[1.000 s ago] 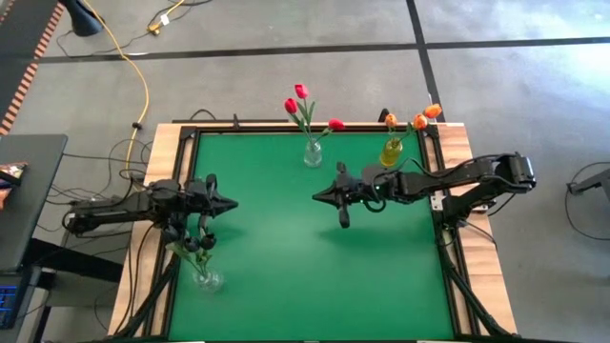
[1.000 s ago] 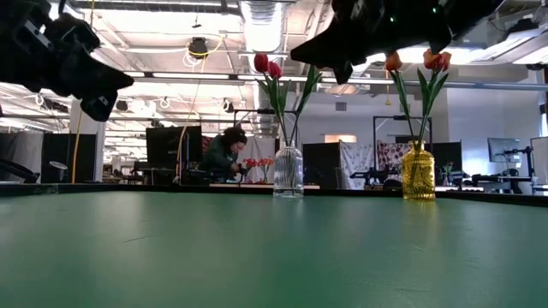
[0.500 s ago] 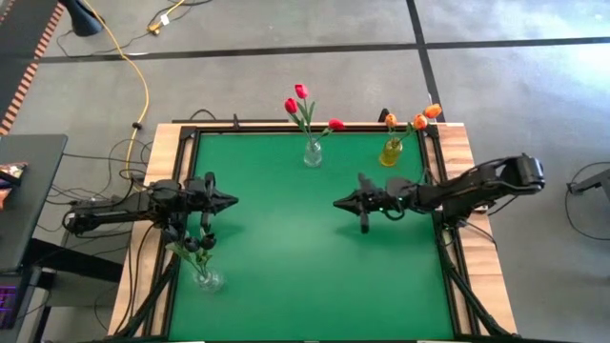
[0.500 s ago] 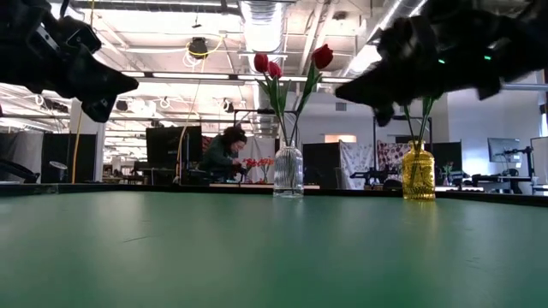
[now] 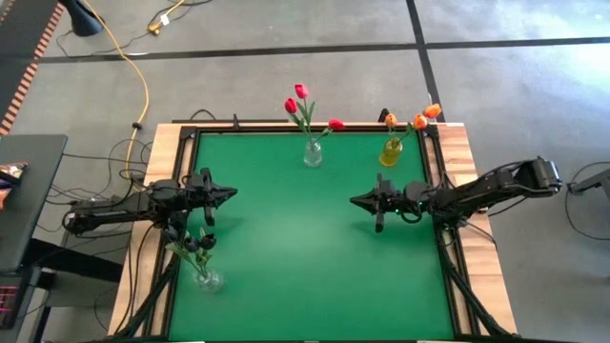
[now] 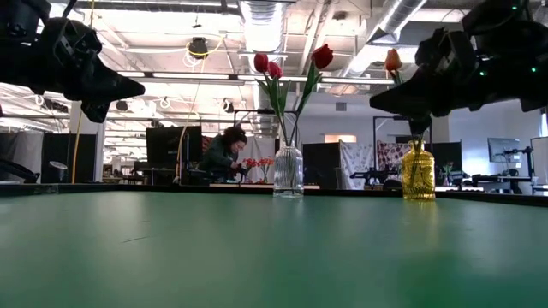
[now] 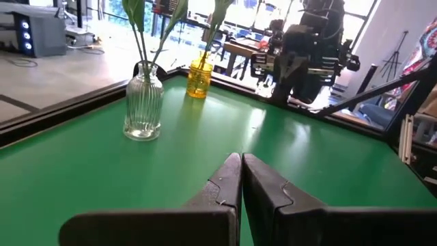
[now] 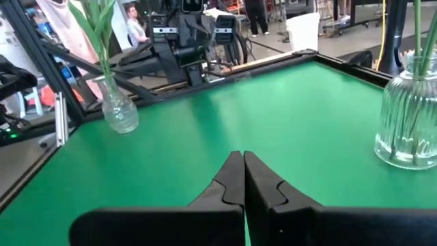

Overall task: Sort flowers into vase by color
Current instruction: Return to Home Position

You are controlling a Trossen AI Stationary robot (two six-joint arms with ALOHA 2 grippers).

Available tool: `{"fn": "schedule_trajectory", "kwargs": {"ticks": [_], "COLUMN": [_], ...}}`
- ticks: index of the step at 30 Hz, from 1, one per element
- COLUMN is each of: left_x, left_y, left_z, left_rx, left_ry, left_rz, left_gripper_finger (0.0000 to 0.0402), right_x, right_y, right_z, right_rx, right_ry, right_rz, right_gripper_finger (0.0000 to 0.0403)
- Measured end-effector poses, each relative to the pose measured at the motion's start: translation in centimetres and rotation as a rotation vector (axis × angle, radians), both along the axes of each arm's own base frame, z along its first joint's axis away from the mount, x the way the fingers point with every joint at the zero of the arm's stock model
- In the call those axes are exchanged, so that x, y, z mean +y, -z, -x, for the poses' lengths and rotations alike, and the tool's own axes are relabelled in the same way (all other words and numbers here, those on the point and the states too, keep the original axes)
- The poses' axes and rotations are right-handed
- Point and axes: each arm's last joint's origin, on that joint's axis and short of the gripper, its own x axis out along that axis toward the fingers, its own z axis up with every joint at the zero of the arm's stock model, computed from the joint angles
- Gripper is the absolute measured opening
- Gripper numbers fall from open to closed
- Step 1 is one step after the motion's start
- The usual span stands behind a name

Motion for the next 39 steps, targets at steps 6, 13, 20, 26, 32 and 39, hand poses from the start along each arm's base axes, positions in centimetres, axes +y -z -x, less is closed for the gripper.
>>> {"fn": "schedule_trajectory", "kwargs": {"ticks": [6,13,20,26,32,39], "left_x": [0.0,0.1,0.2,0.2,0.2,0.2], "left_y": [0.0,0.0,0.0,-0.1,-0.1,-0.1], "left_z": [0.0,0.0,0.1,0.1,0.1,0.1], "left_rx": [0.0,-0.001,-0.002,-0.001,0.0,-0.011], "left_ry": [-0.002,-0.034,-0.073,-0.072,-0.072,-0.075], "left_rz": [0.0,-0.003,-0.005,-0.01,-0.012,0.023], "left_gripper_finger": [0.0,0.0,0.0,0.0,0.0,0.0], "right_x": [0.0,0.0,0.1,0.1,0.1,0.1], "right_y": [1.2,1.6,1.5,1.4,1.0,0.6], "right_z": [1.2,2.8,3.7,5.2,6.7,8.2], "right_rx": [-0.004,-0.052,0.02,0.076,0.068,0.015], "right_ry": [-0.002,-0.01,-0.033,-0.053,-0.044,-0.046], "right_rz": [0.0,-0.004,0.048,0.052,0.073,0.099], "right_gripper_finger": [0.0019,0.0019,0.002,0.002,0.002,0.002]}}
